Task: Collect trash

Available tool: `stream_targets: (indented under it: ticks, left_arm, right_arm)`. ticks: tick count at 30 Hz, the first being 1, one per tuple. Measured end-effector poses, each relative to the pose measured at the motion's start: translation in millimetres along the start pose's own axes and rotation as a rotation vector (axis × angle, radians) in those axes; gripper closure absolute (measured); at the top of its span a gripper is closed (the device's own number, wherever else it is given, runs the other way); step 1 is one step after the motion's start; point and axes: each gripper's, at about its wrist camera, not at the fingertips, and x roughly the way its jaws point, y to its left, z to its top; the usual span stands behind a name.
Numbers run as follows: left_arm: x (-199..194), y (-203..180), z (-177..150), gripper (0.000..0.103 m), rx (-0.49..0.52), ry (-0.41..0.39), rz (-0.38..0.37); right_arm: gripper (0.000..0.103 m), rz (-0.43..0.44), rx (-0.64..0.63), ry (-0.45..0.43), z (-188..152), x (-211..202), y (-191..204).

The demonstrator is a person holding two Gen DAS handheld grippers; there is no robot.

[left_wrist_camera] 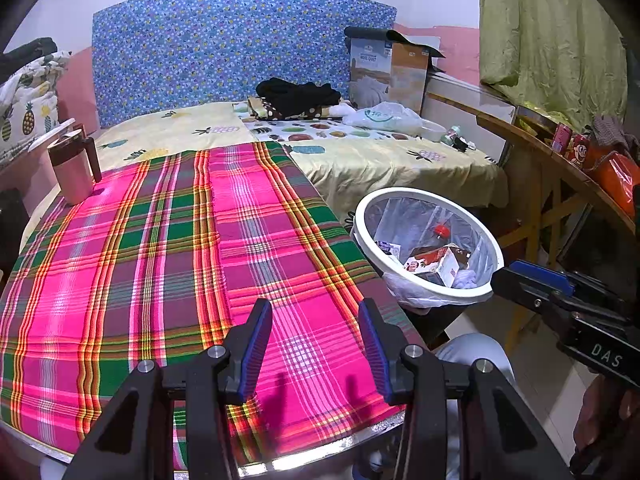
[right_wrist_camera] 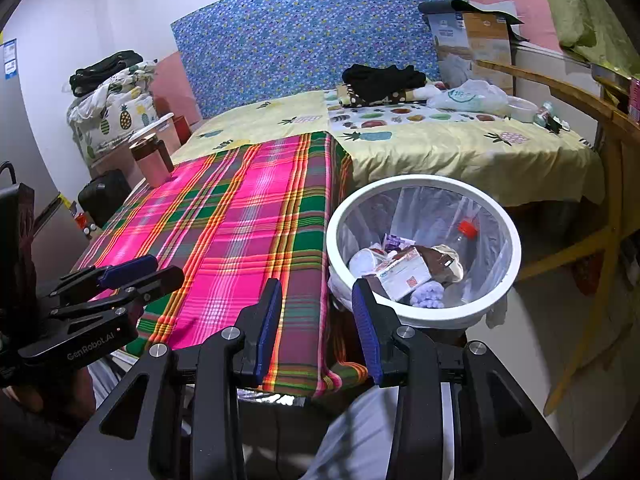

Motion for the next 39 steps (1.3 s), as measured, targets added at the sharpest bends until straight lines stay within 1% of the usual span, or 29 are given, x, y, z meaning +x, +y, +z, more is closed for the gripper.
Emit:
stream_targets:
  ticks: [5, 21, 39]
  left_arm:
    - [-0.8, 1.9, -0.1, 0.058, -0.005, 0.002, -0.005]
    - [-1.7, 0.0, -0.5, 0.058, 0.0, 0.005, 0.034]
    - [-2.4, 0.0, -0.1, 0.058, -0.01, 0.007, 0.052]
  right_arm:
    - [0.065, 0.0, 0.001, 0.001, 0.0, -0.4, 0.9]
    - [0.065, 0.004, -0.001, 0.005, -5.3, -0.8, 7.6]
    - [0.065, 0.004, -0.001, 0.006, -4.3, -0.8, 7.3]
